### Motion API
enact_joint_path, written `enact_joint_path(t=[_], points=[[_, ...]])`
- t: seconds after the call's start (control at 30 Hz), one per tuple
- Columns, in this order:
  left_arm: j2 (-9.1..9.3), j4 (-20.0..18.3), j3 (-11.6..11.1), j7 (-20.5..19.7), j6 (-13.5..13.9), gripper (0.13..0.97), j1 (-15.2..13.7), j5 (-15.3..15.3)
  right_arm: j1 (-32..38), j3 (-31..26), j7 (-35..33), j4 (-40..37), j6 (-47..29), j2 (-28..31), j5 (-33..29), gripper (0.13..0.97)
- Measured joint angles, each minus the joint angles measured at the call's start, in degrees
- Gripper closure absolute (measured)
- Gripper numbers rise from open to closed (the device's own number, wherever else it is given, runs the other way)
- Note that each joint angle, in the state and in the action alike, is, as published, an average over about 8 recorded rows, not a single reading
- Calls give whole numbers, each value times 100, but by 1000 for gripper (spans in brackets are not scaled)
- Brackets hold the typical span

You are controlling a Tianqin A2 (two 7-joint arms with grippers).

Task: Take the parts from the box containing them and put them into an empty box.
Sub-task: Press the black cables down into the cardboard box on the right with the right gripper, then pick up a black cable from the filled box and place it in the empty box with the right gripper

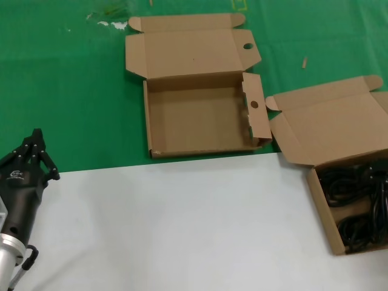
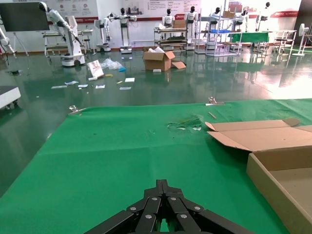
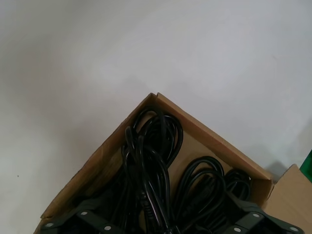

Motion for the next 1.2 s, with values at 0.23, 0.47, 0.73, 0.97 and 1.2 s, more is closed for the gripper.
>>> enact_joint_path(t=[0.23, 0.47, 0.73, 0.97, 1.2], points=[[0, 0, 0, 0, 0, 957, 0, 0, -46, 32, 36, 67, -43, 19, -11, 357], [0, 0, 0, 0, 0, 957, 0, 0, -67, 50, 40, 46, -59, 32, -47, 496], [0, 0, 0, -1, 0, 957, 0, 0, -140, 80, 69, 107, -48, 65, -60, 684], [0, 0, 0, -1, 0, 957, 0, 0, -268, 124, 148, 267, -38, 131, -31, 816], [0, 0, 0, -1, 0, 957, 0, 0, -373, 169, 329, 517, -106, 262, -31, 849]])
